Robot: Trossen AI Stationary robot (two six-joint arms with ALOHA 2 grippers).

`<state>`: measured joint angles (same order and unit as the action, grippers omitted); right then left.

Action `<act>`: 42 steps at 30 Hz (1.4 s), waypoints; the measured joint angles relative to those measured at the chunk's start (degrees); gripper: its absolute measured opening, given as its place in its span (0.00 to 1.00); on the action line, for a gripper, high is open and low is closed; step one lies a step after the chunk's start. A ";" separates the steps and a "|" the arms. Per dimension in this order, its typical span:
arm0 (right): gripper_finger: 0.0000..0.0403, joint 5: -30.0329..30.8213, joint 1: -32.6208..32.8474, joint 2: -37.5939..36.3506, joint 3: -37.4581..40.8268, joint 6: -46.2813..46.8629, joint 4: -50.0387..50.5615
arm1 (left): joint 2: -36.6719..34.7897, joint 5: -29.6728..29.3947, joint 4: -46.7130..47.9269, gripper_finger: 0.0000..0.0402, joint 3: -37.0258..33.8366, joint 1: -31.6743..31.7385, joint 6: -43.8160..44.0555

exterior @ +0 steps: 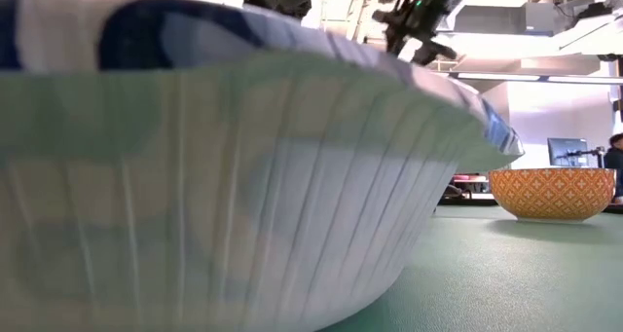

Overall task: Place and stack bowls onto a shelf
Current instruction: Stack the small red bowl on the small yellow bowl on the shelf

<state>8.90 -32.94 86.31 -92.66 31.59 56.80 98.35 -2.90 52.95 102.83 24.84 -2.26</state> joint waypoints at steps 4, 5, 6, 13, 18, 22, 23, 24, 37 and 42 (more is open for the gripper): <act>0.61 0.27 3.57 -3.04 0.81 5.47 6.47 | -0.94 -1.79 3.25 0.29 -0.01 0.40 -3.87; 0.61 0.28 5.13 -3.52 1.77 7.18 6.79 | -1.04 -2.19 4.02 0.29 -0.01 0.54 -4.66; 0.61 0.34 6.91 -3.84 2.75 9.01 6.74 | -1.07 -2.41 4.30 0.29 -0.01 0.68 -5.20; 0.61 0.41 20.35 -0.86 13.10 17.84 -3.65 | -0.94 -2.42 7.77 0.29 -0.01 1.91 -11.73; 0.61 2.41 28.69 5.50 18.38 17.76 -19.75 | -0.83 -2.26 8.21 0.29 -0.01 2.60 -13.29; 0.61 1.81 31.03 13.46 19.12 18.55 -26.79 | -0.83 -1.27 9.69 0.29 -0.01 3.07 -14.04; 0.61 1.64 31.39 15.19 19.12 19.20 -27.67 | -0.83 -0.69 10.51 0.29 -0.01 3.08 -13.97; 0.61 0.76 31.77 16.81 19.11 19.76 -28.52 | -0.83 -0.24 11.28 0.29 -0.01 3.05 -13.57; 0.54 -8.80 33.98 24.64 18.99 20.47 -30.64 | -0.85 3.97 18.15 0.29 -0.01 -1.05 -10.36; 0.26 -8.72 33.53 24.07 19.02 20.69 -30.26 | -0.85 3.80 18.12 0.29 -0.01 -1.62 -10.51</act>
<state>0.17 0.59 110.38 -73.65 52.27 26.54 97.49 0.91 71.07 102.83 23.22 -12.77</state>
